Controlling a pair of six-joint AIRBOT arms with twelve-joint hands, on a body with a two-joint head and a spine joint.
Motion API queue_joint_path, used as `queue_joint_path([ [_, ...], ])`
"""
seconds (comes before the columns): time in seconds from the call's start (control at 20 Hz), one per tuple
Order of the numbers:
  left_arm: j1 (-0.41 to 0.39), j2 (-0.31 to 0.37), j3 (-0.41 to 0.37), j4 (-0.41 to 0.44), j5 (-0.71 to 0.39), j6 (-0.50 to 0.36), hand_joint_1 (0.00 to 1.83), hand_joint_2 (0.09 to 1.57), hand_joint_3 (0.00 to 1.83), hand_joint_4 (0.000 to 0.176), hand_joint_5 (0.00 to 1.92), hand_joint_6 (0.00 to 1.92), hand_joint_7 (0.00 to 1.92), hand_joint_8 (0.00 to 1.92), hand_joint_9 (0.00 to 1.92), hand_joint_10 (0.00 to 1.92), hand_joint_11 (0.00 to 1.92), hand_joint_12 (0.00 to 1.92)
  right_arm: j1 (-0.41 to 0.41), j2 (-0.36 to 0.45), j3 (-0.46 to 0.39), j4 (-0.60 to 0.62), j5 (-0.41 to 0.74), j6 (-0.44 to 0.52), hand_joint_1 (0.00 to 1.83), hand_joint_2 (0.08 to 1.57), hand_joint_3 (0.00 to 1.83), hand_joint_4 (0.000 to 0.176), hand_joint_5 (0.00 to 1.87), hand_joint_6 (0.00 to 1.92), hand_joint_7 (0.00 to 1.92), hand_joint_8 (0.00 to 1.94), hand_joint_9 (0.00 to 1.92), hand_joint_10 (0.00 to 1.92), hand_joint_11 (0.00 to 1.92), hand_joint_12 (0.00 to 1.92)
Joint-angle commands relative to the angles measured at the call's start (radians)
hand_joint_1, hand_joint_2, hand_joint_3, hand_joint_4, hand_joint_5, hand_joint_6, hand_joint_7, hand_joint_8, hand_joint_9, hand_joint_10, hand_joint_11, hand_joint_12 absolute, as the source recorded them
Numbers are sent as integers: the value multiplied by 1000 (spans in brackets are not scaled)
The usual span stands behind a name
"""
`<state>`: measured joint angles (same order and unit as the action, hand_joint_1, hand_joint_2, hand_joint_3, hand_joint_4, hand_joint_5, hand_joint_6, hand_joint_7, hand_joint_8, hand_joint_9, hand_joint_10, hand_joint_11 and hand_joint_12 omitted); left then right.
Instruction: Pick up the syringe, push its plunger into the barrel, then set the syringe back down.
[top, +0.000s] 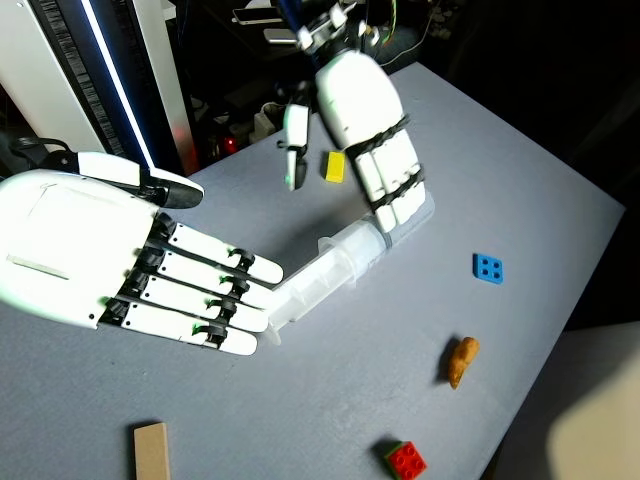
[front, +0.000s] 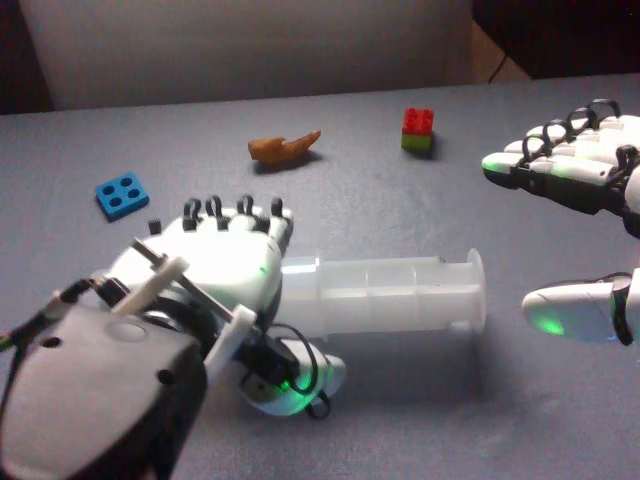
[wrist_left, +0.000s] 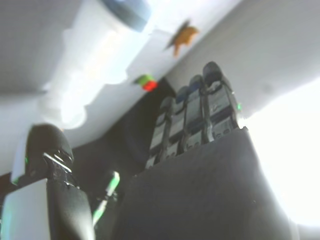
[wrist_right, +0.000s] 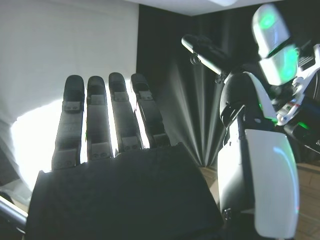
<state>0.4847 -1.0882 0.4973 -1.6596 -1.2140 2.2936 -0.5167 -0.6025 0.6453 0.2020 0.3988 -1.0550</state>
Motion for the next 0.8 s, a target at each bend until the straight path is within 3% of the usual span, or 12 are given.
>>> queue_joint_path([
  [0.0,1,-7,10,90,-58,-5,663,1128,13,0,0,0,0,0,0,0,1,4,5,4,-3,-2,111,4,140,1136,3,0,79,3,83,2,55,3,0,177],
  [0.2,35,-43,54,91,-62,-20,608,1183,22,0,0,0,0,0,0,0,0,0,5,4,-3,-2,111,5,142,1142,4,0,80,1,88,1,64,2,0,217],
  [0.5,72,-74,119,110,-64,-43,701,1123,0,0,0,0,0,0,0,0,0,0,5,4,-3,-2,111,7,159,1140,0,0,107,4,101,2,66,3,0,237],
  [0.65,76,-97,153,123,-56,-44,583,1123,0,0,0,0,0,0,0,0,0,0,5,4,-3,-2,111,8,145,1144,1,0,77,1,85,0,64,1,0,223],
  [0.75,82,-112,174,133,-49,-44,614,1104,0,0,0,0,0,0,0,0,0,0,5,4,-3,-2,111,9,139,1153,3,0,61,1,72,1,49,1,0,184],
])
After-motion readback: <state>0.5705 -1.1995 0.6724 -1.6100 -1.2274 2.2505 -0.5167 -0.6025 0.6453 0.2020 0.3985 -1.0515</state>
